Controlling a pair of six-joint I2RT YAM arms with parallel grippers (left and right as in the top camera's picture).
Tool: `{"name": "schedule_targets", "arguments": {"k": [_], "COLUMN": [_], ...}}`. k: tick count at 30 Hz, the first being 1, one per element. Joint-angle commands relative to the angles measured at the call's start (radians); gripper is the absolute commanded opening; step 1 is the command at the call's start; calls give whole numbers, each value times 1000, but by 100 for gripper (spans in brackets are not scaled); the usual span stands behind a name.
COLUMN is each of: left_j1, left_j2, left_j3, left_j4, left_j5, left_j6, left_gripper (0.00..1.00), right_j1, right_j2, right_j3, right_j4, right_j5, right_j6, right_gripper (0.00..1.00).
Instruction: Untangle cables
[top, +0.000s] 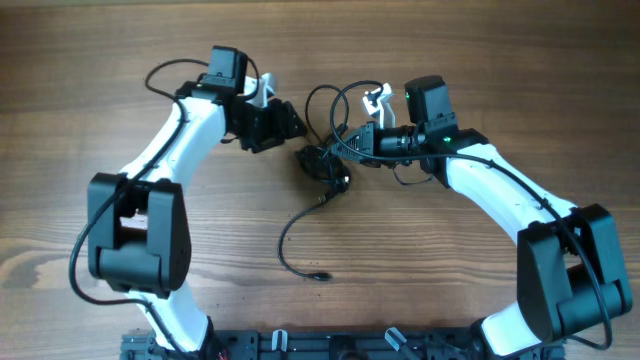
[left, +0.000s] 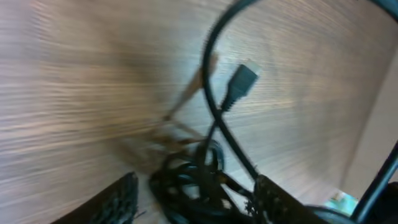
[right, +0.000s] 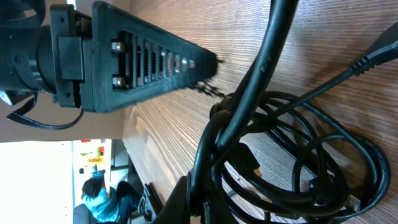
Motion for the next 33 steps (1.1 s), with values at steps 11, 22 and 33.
{"name": "schedule_targets", "arguments": {"k": [11,22,33], "left_j1": [-41,-6,117], "left_j2": [72,71,71], "left_j3": [-2,0,-1], "left_j4": [37,4,-113], "left_j5": [-12,-41,246], "left_j6": [-87,-87,-207], "left_gripper": [4,65,66], "right_j1": [-3,-3,-3], "right_j2": [-20,-20,-20], "right_j3": [10,10,10], "right_j4": [-14,-19,-19], "right_j5": [-16,7,6], "right_j6": [-43,-42,-35], "right_gripper": [4,4,4]}}
